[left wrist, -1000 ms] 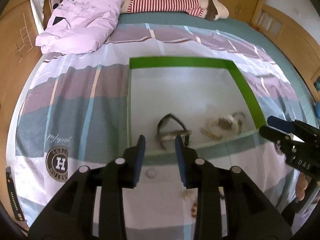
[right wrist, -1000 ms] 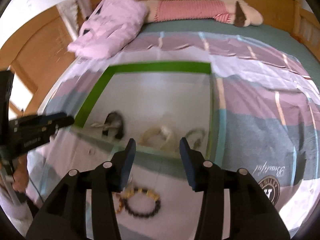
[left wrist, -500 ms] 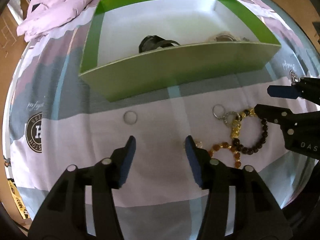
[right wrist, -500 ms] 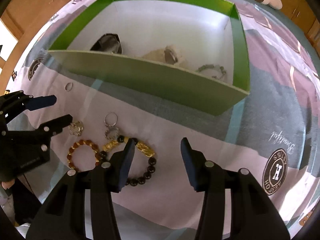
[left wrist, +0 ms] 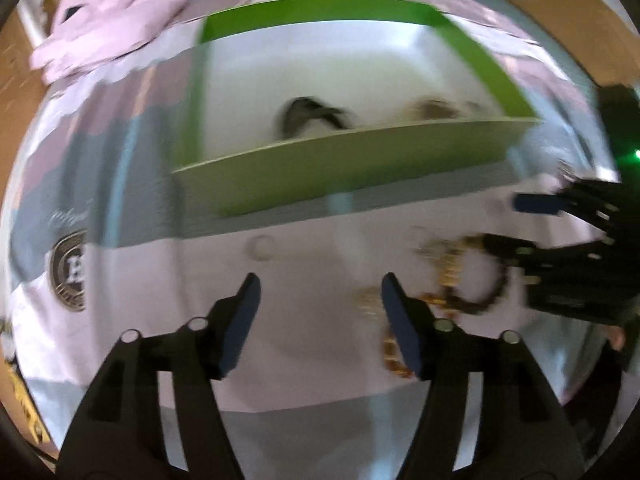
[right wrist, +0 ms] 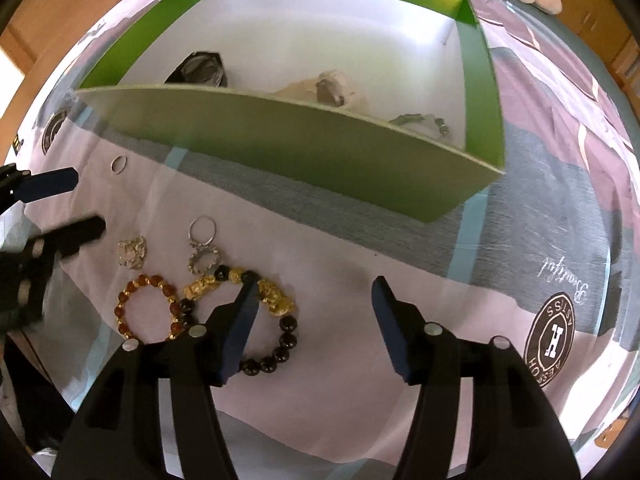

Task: Organize jewelry

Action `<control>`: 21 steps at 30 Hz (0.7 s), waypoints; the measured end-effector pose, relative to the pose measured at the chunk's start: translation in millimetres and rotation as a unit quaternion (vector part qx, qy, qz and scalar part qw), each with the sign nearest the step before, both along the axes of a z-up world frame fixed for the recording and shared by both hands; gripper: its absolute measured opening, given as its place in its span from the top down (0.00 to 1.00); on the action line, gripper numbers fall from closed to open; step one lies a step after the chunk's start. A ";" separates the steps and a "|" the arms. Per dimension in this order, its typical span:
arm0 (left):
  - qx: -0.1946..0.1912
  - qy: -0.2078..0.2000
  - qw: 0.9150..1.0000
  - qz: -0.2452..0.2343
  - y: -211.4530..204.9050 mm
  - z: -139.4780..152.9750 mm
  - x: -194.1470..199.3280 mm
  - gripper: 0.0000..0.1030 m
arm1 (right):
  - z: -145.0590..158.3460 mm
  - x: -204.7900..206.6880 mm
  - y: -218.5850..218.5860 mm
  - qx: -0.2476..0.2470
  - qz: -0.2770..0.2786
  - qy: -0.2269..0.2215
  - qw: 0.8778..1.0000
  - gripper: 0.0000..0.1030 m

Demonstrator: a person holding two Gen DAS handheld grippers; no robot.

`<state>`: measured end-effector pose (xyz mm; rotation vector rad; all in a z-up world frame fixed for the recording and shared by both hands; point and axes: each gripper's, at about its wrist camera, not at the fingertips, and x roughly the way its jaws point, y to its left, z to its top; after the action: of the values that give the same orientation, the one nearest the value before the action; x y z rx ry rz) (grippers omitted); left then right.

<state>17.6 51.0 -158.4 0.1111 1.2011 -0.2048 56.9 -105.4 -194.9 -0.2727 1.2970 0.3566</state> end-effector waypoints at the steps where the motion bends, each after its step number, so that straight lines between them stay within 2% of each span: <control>1: 0.005 0.001 1.000 -0.012 -6.1 -3.3 -3.0 0.36 | -2.5 -0.7 3.0 -0.004 0.004 0.001 1.000 0.41; 5: 0.058 0.017 0.998 -0.010 -12.0 -23.6 -3.7 0.38 | -6.9 -5.3 8.7 -0.019 0.013 -0.001 1.000 0.41; 6: 0.061 0.022 0.998 -0.005 -8.6 -26.3 -0.2 0.37 | -5.9 -4.2 7.5 -0.021 0.009 -0.001 1.000 0.41; 7: 0.050 0.023 0.999 0.001 -4.1 -24.7 1.4 0.37 | -5.2 -4.4 6.5 -0.024 0.004 -0.003 1.000 0.40; 11: 0.084 0.006 0.996 0.030 12.8 -15.7 6.9 0.38 | -1.0 4.5 -9.0 -0.012 -0.028 -0.007 1.000 0.40; 15: 0.061 0.014 0.997 0.047 28.4 -9.7 12.5 0.39 | 19.6 -0.8 -3.2 0.083 -0.002 -0.031 0.996 0.40; 17: 0.058 0.011 0.997 0.051 32.7 -5.9 13.8 0.39 | 23.5 -8.3 8.7 0.094 0.021 -0.052 0.994 0.40; 21: 0.052 0.016 0.998 0.041 22.7 -7.2 10.9 0.38 | 8.1 -14.3 28.2 0.071 0.058 -0.070 0.993 0.41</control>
<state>28.5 73.7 -165.6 0.1500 1.2451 -0.0714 42.6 -77.2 -186.8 -0.2483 1.1151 0.5185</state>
